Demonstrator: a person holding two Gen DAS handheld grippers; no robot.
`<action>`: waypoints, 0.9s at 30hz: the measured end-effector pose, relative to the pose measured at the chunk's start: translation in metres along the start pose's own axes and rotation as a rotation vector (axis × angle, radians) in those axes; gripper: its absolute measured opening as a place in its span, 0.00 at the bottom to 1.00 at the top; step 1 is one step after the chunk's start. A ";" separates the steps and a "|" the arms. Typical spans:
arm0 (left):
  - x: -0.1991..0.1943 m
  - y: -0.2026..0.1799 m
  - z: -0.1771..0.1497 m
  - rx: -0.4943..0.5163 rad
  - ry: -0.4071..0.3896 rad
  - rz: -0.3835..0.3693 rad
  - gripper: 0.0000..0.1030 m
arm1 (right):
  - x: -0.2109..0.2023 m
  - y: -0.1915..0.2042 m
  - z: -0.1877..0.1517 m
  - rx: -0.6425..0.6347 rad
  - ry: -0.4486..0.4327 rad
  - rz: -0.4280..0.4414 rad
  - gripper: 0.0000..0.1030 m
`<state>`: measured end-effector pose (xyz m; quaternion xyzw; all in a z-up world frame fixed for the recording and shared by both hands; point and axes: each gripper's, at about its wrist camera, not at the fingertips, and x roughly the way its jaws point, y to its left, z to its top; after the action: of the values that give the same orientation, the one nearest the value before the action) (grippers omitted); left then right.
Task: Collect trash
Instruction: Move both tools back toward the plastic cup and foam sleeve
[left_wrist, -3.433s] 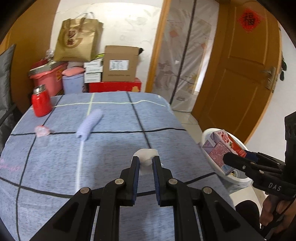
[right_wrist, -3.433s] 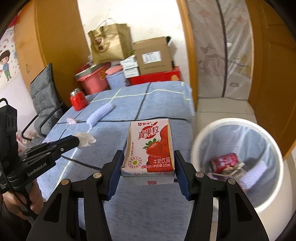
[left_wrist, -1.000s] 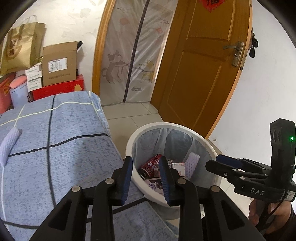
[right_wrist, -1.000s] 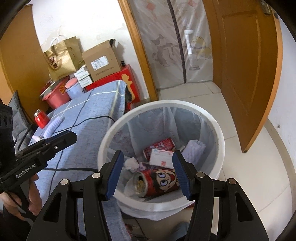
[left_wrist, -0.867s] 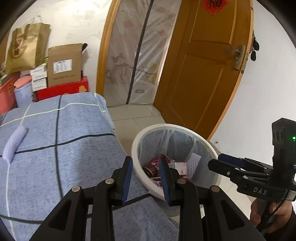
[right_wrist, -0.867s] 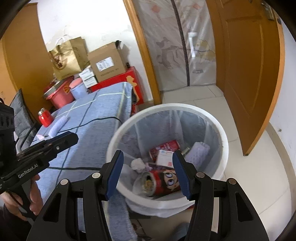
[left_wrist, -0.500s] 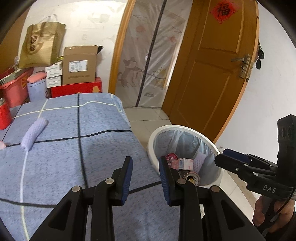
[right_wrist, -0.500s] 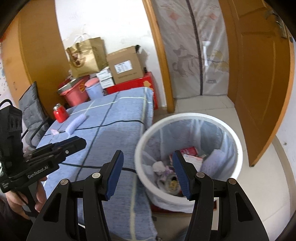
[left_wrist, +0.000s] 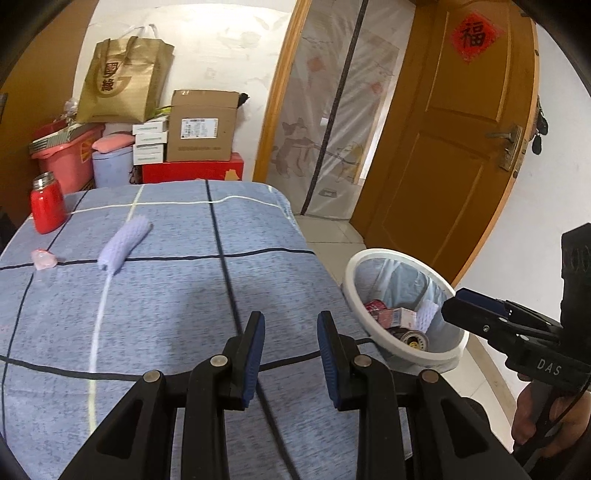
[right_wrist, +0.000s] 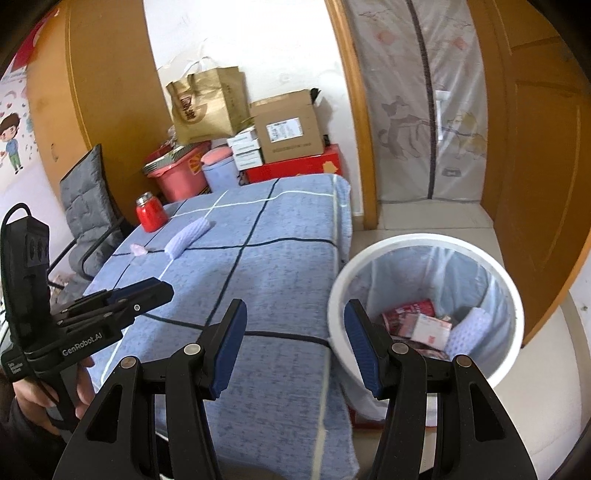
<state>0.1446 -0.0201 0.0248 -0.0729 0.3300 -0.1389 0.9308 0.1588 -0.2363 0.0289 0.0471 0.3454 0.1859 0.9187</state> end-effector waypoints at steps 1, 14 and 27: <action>-0.001 0.002 0.000 0.000 -0.001 0.005 0.28 | 0.000 0.001 -0.001 -0.003 0.003 0.002 0.54; -0.022 0.051 0.001 -0.045 -0.042 0.115 0.28 | 0.028 0.044 0.013 -0.048 0.037 0.083 0.54; -0.039 0.128 0.002 -0.119 -0.067 0.244 0.28 | 0.067 0.095 0.032 -0.086 0.071 0.156 0.54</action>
<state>0.1437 0.1141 0.0204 -0.0917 0.3127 -0.0023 0.9454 0.1964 -0.1219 0.0319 0.0278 0.3648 0.2732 0.8897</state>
